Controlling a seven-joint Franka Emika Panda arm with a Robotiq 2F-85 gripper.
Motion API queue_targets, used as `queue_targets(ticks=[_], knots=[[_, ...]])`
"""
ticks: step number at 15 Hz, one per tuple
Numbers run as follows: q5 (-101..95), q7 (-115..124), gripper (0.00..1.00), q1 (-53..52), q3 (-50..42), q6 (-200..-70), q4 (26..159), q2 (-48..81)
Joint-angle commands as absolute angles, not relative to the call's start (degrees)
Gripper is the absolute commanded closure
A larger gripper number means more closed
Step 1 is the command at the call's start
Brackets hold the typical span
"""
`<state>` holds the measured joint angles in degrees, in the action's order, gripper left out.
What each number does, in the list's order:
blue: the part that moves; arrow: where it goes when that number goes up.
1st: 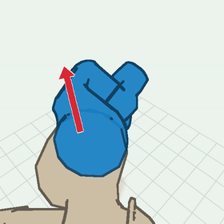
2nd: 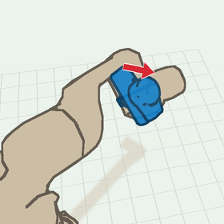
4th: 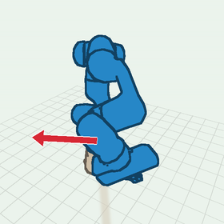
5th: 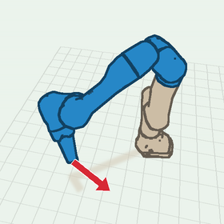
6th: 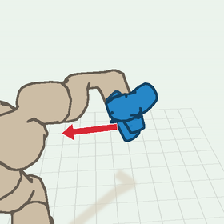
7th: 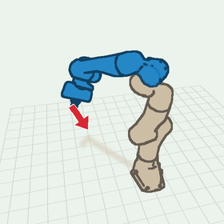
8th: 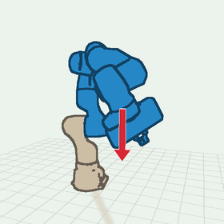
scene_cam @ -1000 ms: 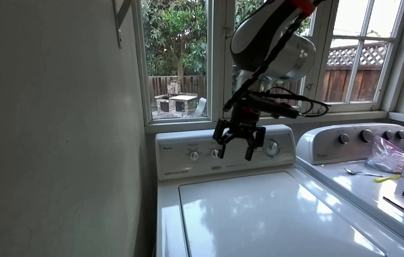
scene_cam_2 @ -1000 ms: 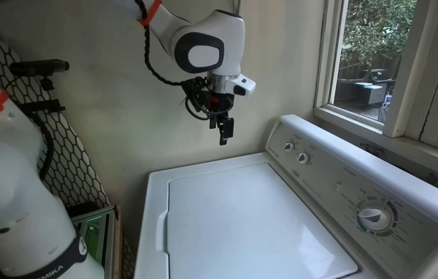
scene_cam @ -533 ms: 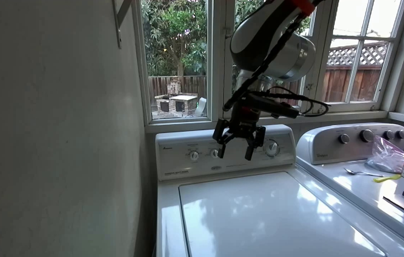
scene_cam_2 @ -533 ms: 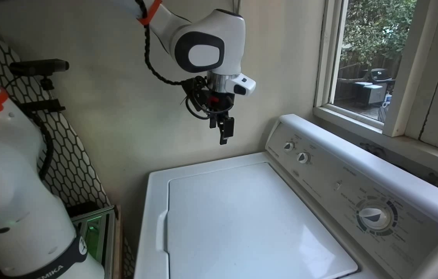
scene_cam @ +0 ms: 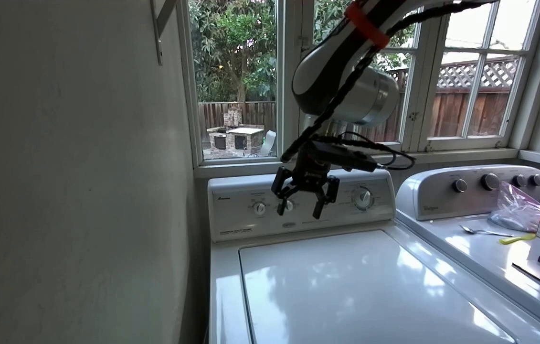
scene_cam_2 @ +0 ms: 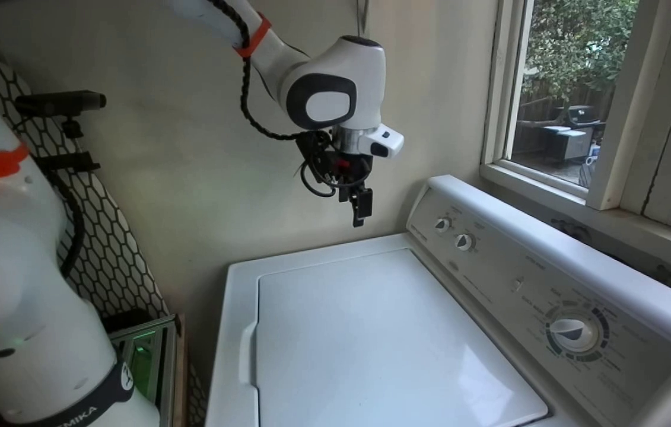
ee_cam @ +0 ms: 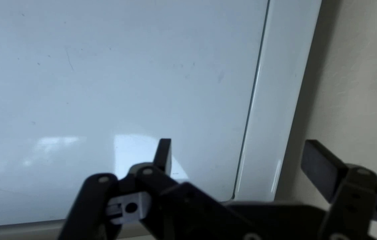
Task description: Twist the button of the device and anticlockwise
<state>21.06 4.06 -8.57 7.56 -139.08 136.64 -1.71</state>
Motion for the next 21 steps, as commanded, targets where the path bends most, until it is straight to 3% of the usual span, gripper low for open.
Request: queue_targets(ticks=[1,6,12,16,21], knots=[[18.08,10.53,0.00,-8.84,8.32,-146.89,131.83,6.70],[8.72,22.69,0.00,-11.24,6.15,-158.18,125.22,16.62],[0.97,35.76,0.00,-19.63,-3.38,-169.11,117.75,24.70],[-0.12,38.20,0.00,-23.43,-7.77,-171.30,115.46,27.53],[1.88,35.54,0.00,-22.60,-6.88,-170.07,115.79,26.79]])
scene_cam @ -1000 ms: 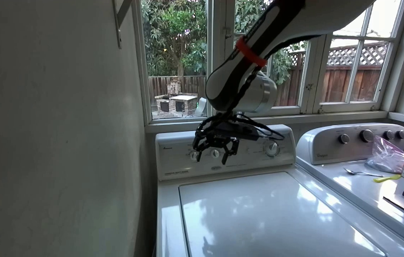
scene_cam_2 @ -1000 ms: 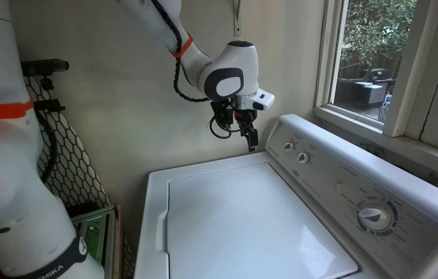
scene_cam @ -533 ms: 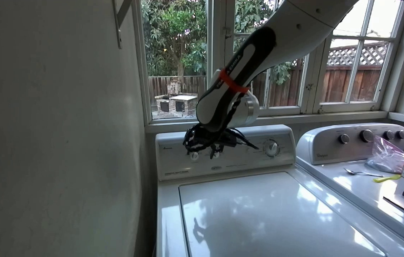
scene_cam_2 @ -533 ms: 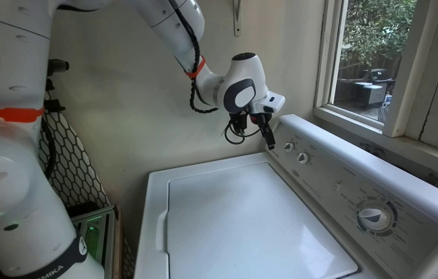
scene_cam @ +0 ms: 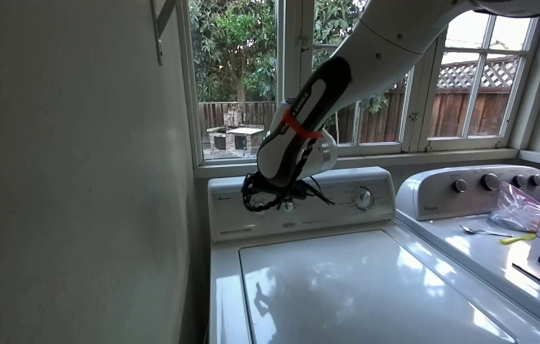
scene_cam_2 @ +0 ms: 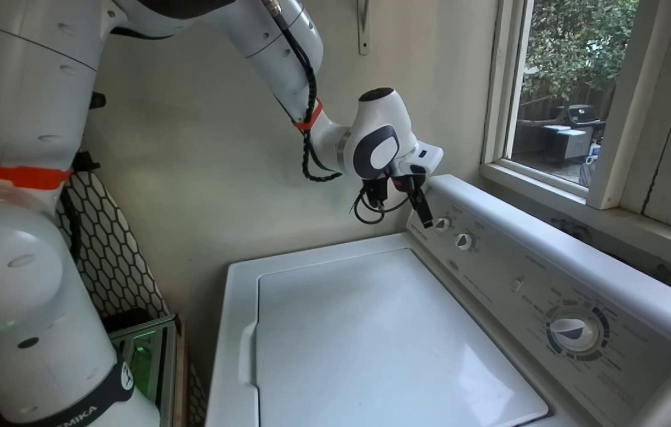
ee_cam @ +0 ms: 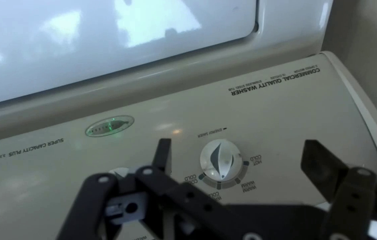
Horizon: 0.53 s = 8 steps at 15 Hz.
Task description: Twist the button of the device and anticlockwise
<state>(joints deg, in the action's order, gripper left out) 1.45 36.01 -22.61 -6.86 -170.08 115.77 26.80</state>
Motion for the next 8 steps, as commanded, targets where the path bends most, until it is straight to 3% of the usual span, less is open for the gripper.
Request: queue_targets(ticks=[1,8], knots=[[1.87,34.69,0.00,-22.12,-6.48,-172.00,116.12,27.03],[3.95,29.85,0.00,-20.23,-4.04,-176.67,116.14,28.56]])
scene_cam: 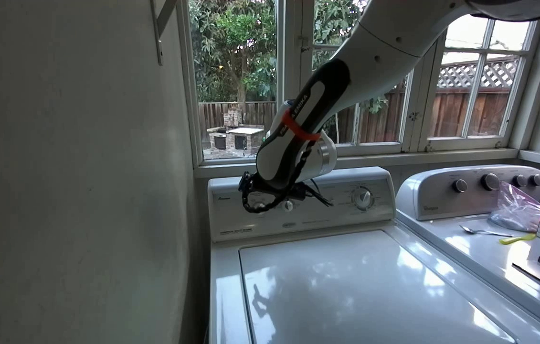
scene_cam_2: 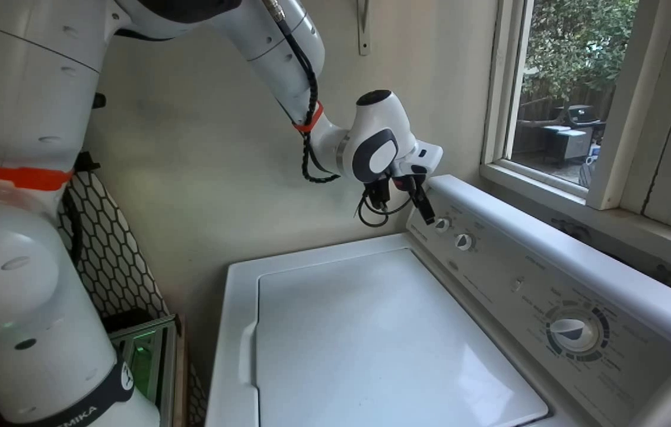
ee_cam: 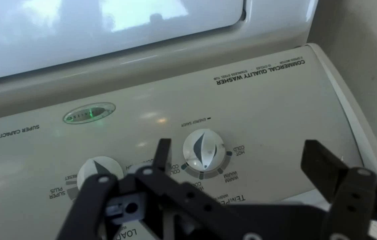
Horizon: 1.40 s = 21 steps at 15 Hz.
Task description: Twist the button of the device and anticlockwise
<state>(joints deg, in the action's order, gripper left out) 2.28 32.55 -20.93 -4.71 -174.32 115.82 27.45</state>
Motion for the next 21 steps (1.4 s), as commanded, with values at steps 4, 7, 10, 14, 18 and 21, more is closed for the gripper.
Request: queue_targets(ticks=[4,7,10,14,18,21], knots=[[4.84,28.48,0.00,-20.56,-5.07,-177.54,116.32,29.26],[6.39,25.41,0.00,-17.95,-2.12,-179.44,116.10,29.95],[8.03,22.64,0.30,-15.42,0.91,-180.00,115.92,30.45],[9.15,20.21,0.19,-13.92,2.19,-182.41,115.68,31.54],[9.65,18.38,0.20,-12.44,3.36,-185.80,114.94,33.05],[9.88,17.39,0.33,-11.43,4.53,-186.87,114.55,33.84]])
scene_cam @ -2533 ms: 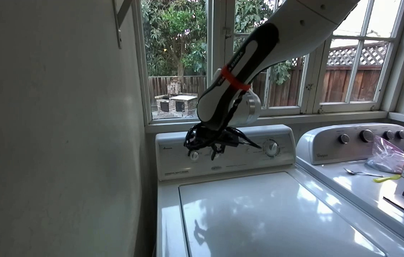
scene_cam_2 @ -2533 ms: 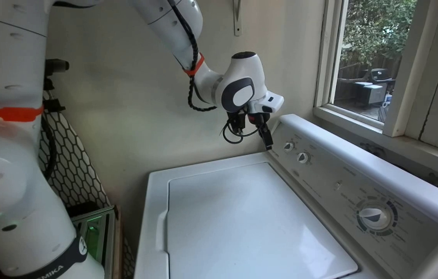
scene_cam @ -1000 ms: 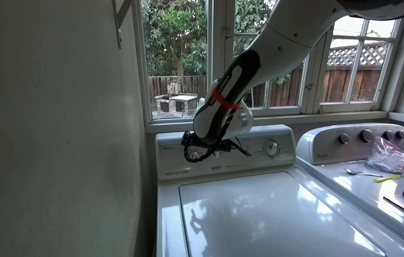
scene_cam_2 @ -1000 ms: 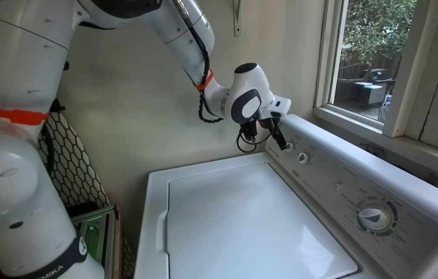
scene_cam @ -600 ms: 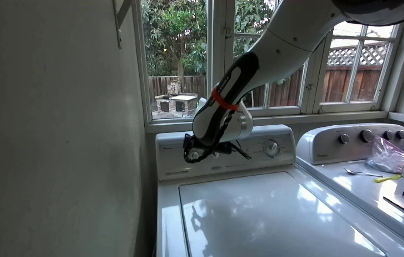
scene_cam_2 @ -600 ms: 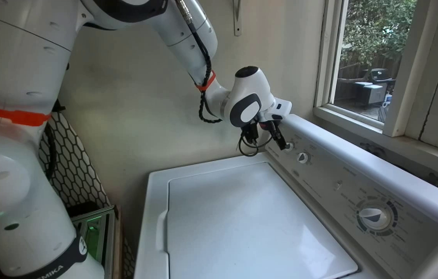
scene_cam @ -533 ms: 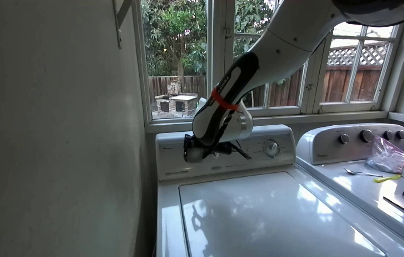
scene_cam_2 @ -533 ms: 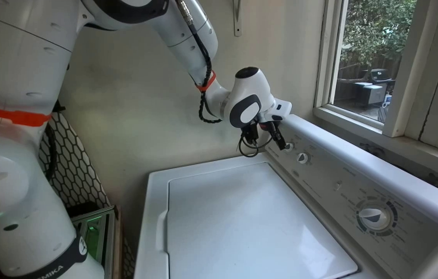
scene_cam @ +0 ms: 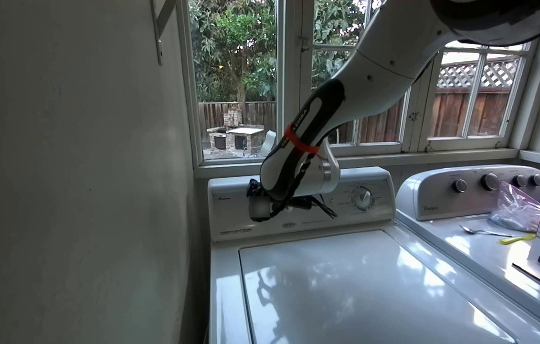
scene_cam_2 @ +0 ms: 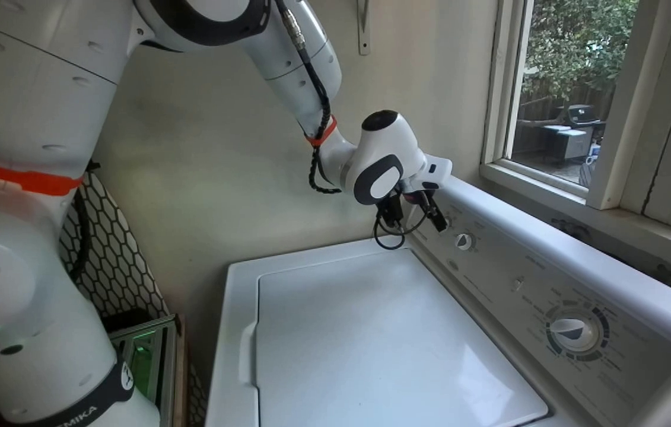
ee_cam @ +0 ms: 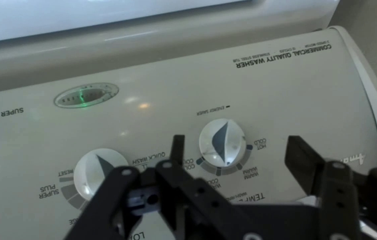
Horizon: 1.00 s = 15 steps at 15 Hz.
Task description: Twist the button of the device and anticlockwise
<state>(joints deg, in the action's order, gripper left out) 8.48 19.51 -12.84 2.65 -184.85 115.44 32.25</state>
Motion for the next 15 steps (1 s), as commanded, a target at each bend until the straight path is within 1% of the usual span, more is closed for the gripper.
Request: queue_targets(ticks=[1,2,3,4,5,7,11,12,13,15], knots=[[9.90,17.12,0.43,-11.15,4.91,-187.20,114.49,34.02],[9.93,16.96,0.42,-10.90,5.25,-187.33,114.46,34.16],[9.91,16.82,0.44,-10.77,5.45,-187.47,114.47,34.19],[9.92,16.78,0.51,-10.69,5.65,-187.70,114.48,34.21],[9.94,16.79,0.48,-10.89,5.51,-188.39,114.38,34.46],[10.08,16.84,0.45,-11.73,4.65,-190.07,114.12,34.90],[10.19,16.10,0.42,-12.13,3.95,-191.45,113.74,35.67],[10.22,15.94,0.44,-12.43,3.57,-191.50,113.66,35.87],[10.27,15.87,0.45,-12.48,3.48,-191.35,113.62,35.96],[10.45,15.66,0.66,-13.06,2.74,-190.93,113.56,35.99]])
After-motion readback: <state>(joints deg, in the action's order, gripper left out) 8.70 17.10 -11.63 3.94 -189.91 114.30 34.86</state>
